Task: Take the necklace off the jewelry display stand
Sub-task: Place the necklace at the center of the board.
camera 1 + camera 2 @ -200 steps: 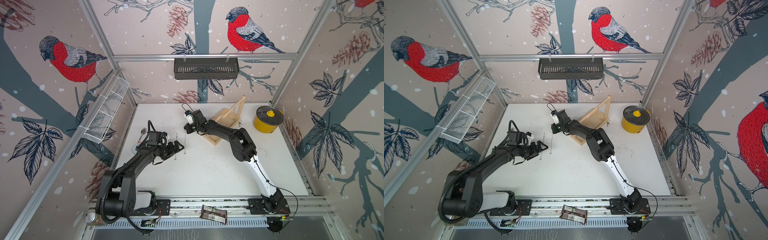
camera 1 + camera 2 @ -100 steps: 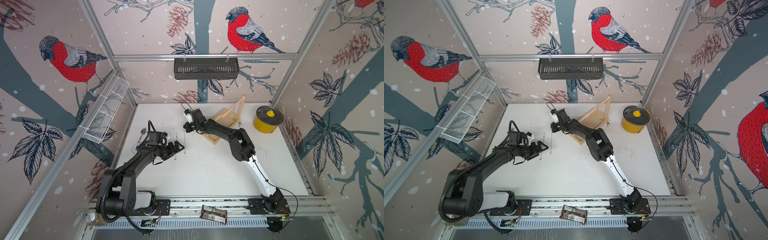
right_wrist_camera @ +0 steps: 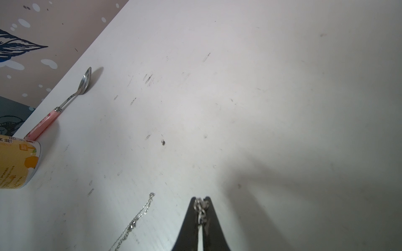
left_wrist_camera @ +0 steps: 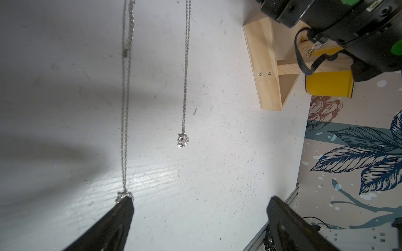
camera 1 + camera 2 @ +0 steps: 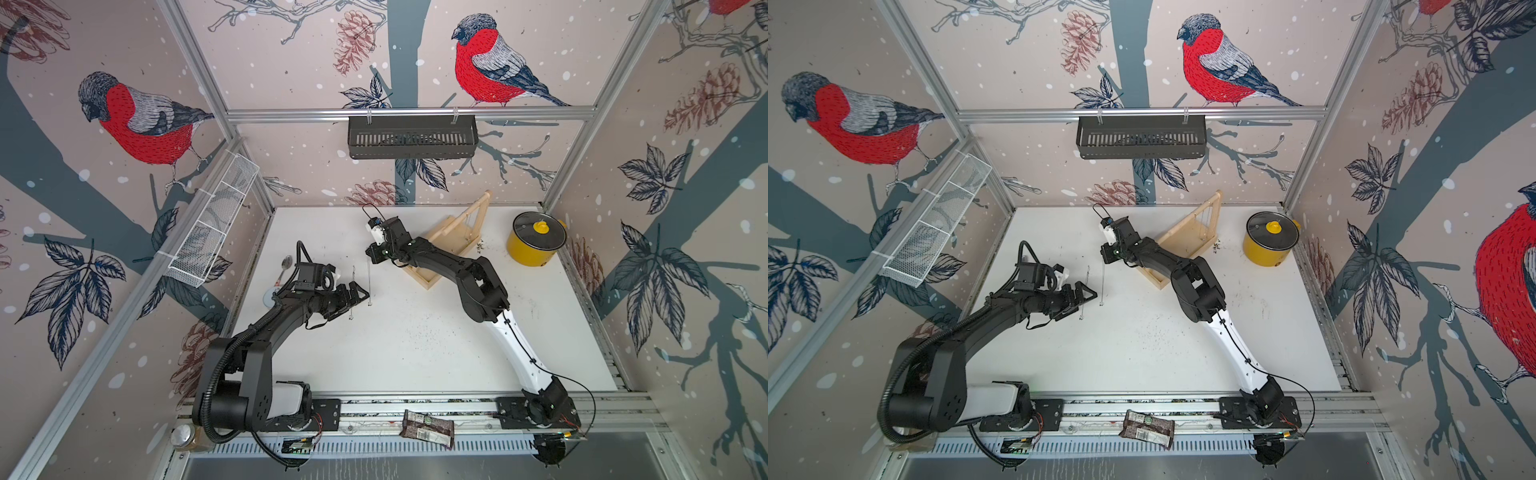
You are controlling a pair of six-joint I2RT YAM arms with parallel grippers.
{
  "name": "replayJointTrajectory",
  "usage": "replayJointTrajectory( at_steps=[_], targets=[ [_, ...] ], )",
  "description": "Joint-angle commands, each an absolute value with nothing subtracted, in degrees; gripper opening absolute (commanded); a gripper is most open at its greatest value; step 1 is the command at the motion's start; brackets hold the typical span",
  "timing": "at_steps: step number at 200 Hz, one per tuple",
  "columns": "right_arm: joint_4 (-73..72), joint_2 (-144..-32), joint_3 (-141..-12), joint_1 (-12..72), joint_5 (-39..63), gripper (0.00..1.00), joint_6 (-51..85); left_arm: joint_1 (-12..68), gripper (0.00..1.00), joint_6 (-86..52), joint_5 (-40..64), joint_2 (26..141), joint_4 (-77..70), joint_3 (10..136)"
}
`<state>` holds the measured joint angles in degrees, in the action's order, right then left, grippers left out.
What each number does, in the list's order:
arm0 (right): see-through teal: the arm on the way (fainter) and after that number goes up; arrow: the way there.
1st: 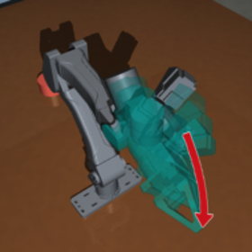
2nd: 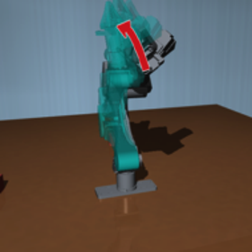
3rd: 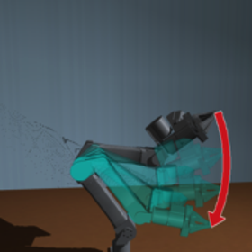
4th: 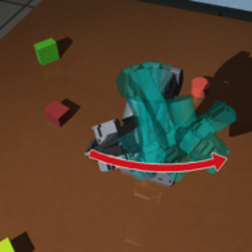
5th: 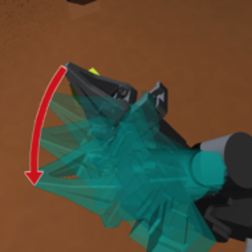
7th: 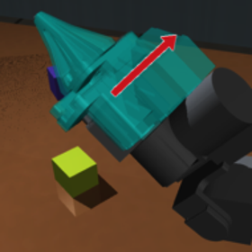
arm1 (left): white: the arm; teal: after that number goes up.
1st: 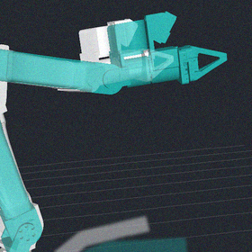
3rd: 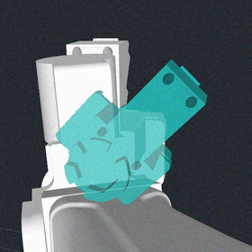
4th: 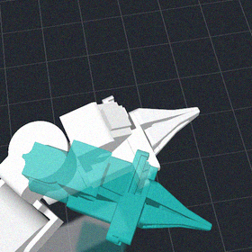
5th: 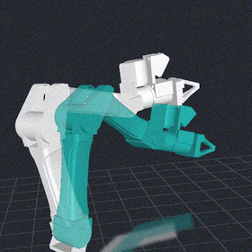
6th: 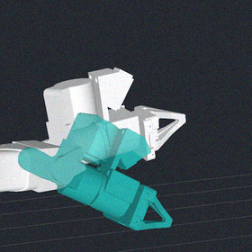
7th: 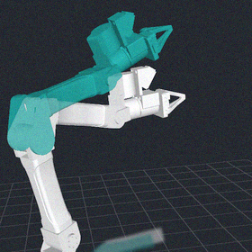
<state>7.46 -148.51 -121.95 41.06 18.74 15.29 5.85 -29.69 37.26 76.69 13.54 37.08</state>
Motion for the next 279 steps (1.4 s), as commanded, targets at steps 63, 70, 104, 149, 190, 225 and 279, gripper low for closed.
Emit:
replayJointTrajectory(
  at_steps=[63, 70, 104, 149, 190, 225, 279],
  targets=[
    [8.16, -150.38, -122.43, 40.98, 17.18, 0.14, 15.54, 5.80, 0.97, -29.04, 38.14, 76.55, 12.04, 36.99],
    [8.16, -150.42, -122.43, 41.02, 17.16, 0.14, 15.53, 5.80, 0.97, -29.08, 38.24, 76.55, 12.09, 36.93],
    [8.21, -150.65, -122.52, 41.09, 16.53, 0.15, 15.54, 5.80, 0.97, -29.04, 38.28, 76.38, 12.04, 36.94],
    [8.18, -150.81, -122.76, 41.05, 16.35, 0.19, 15.56, 5.80, 0.97, -29.02, 38.36, 76.29, 12.13, 36.93],
    [8.83, -150.90, -123.74, 41.11, 15.94, 0.22, 15.38, 5.80, 0.97, -29.06, 38.49, 76.20, 12.11, 36.98],
    [9.51, -151.28, -124.49, 41.35, 14.80, 0.28, 15.05, 5.80, 0.97, -29.18, 38.63, 76.07, 12.13, 36.98],
    [11.09, -151.48, -125.68, 42.01, 12.56, 0.31, 13.83, 5.80, 0.97, -29.18, 38.61, 76.03, 11.93, 36.87]
  ],
)
